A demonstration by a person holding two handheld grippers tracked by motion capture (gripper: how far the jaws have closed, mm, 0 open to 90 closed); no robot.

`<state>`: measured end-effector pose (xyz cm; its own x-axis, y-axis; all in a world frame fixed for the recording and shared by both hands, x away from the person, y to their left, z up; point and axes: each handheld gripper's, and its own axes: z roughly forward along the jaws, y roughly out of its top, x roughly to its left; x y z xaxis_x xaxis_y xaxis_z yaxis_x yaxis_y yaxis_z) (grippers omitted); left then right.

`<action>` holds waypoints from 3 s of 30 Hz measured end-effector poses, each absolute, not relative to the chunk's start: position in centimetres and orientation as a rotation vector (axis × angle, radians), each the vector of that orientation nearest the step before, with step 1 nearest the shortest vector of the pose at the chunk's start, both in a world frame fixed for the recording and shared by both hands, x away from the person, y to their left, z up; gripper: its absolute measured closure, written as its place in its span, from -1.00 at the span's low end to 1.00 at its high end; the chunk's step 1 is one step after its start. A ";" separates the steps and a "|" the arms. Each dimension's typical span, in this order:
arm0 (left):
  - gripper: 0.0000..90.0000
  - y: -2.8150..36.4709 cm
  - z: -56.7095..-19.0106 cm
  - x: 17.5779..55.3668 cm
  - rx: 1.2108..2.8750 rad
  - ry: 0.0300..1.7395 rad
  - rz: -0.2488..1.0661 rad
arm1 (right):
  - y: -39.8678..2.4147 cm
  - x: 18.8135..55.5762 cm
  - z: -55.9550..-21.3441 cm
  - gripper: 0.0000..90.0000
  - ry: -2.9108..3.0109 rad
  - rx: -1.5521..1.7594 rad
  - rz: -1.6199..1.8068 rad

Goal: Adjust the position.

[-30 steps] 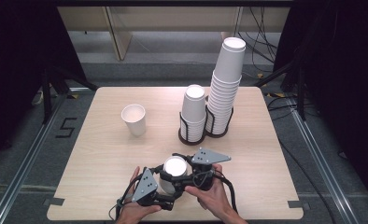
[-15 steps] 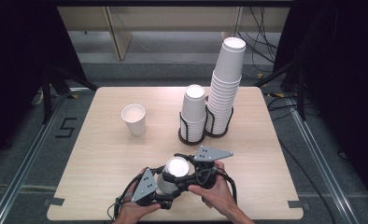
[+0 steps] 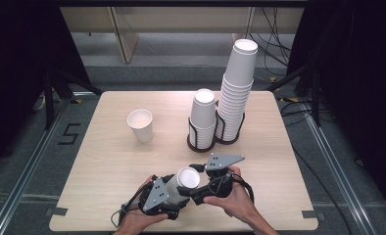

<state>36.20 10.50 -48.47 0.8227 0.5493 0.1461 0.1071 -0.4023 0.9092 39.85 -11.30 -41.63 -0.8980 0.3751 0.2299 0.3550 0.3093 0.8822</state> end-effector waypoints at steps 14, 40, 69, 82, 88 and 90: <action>-0.77 10.2 -48.6 36.0 1.956 0.446 0.521 | -10.9 39.8 -42.0 -0.46 2.591 0.690 1.626; -0.95 11.5 -48.5 36.4 1.668 0.431 0.504 | -13.0 40.6 -39.8 -0.43 2.522 0.763 1.771; -0.74 11.6 -47.8 36.3 1.769 0.388 0.420 | -12.6 40.4 -40.0 -0.49 2.574 0.774 1.851; -0.65 12.0 -47.2 36.3 1.929 0.337 0.352 | -13.1 40.0 -38.4 -0.64 2.694 0.549 1.610; -0.63 11.7 -47.1 36.2 2.004 0.304 0.347 | -13.1 39.9 -38.3 -0.64 2.741 0.482 1.499; -0.63 11.6 -47.1 36.2 2.009 0.303 0.340 | -13.1 40.0 -38.4 -0.64 2.755 0.468 1.454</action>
